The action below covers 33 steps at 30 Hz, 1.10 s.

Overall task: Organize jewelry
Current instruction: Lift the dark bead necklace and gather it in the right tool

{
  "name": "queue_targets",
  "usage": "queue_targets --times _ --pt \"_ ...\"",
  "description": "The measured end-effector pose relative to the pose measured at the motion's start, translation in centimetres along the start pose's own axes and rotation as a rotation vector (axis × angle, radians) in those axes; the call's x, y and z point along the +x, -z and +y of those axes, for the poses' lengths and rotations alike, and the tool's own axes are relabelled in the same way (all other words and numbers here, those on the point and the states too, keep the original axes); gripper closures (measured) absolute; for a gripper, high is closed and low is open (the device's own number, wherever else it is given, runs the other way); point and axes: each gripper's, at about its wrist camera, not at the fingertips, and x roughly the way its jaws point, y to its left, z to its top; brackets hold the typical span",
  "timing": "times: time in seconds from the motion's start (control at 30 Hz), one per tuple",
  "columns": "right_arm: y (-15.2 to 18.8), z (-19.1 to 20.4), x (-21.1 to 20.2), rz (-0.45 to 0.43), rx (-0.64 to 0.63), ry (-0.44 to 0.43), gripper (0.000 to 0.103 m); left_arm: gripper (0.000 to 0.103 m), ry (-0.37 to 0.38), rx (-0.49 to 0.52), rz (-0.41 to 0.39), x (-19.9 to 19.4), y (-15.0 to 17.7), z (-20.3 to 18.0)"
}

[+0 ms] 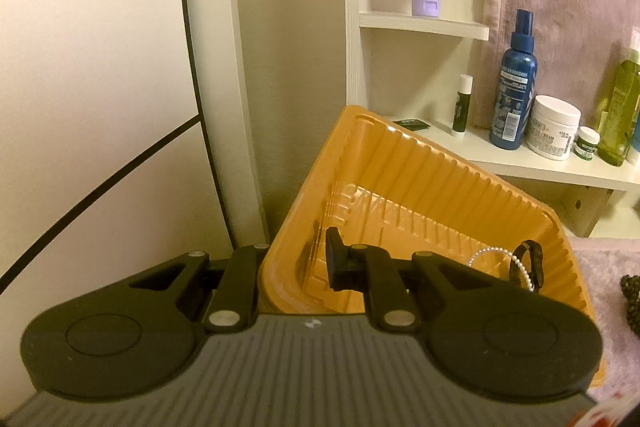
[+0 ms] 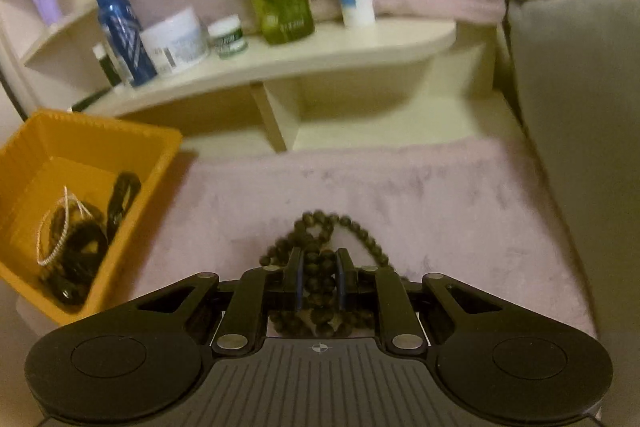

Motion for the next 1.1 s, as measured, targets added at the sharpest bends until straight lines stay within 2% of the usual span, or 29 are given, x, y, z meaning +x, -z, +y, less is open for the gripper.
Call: queue_targets --times 0.03,0.07,0.13,0.2,0.3,0.4,0.47,0.63,0.7,0.77,0.8,0.9,0.97,1.1 --pt "0.3 -0.2 0.2 0.001 0.000 0.003 0.073 0.089 -0.001 0.001 0.001 0.0 0.0 0.0" --pt "0.6 -0.3 0.4 -0.001 -0.006 0.006 0.049 0.089 -0.003 0.003 0.003 0.1 0.0 0.0" --pt "1.0 -0.5 0.1 -0.042 -0.030 0.040 0.026 0.089 -0.004 0.005 0.005 0.2 0.0 0.0" --pt "1.3 -0.8 -0.2 -0.090 -0.047 0.052 0.023 0.089 -0.005 0.005 0.006 0.2 0.0 -0.1" --pt "1.4 -1.8 0.6 -0.063 -0.021 0.037 0.020 0.089 -0.007 0.003 0.009 0.4 0.0 0.0" --pt "1.9 -2.2 1.3 -0.051 0.019 -0.013 0.019 0.089 -0.008 0.000 0.012 0.6 0.0 0.0" --pt "2.1 -1.5 1.5 -0.060 -0.003 -0.005 0.016 0.089 -0.009 0.002 0.012 0.6 0.0 -0.1" --pt "1.9 1.1 2.5 -0.043 -0.086 -0.034 0.016 0.089 -0.008 0.004 0.011 0.6 -0.1 -0.2" --pt "2.1 2.6 3.0 -0.039 -0.172 0.026 0.017 0.089 -0.009 0.003 0.011 0.6 -0.1 -0.2" --pt "2.4 3.3 3.3 -0.057 -0.217 0.077 0.035 0.089 -0.007 0.002 0.012 0.6 0.0 -0.2" --pt "2.5 3.5 3.3 -0.069 -0.228 0.090 0.038 0.089 -0.007 0.002 0.012 0.5 0.0 -0.2" --pt "2.5 3.3 3.2 -0.083 -0.212 0.107 0.056 0.089 -0.008 0.005 0.012 0.6 0.0 -0.1" --pt "2.5 3.1 2.9 -0.087 -0.210 0.116 0.076 0.089 -0.008 0.002 0.013 0.6 0.0 -0.1" --pt "2.2 2.6 2.7 -0.078 -0.195 0.109 0.088 0.089 -0.012 0.001 0.013 0.6 0.1 -0.1"
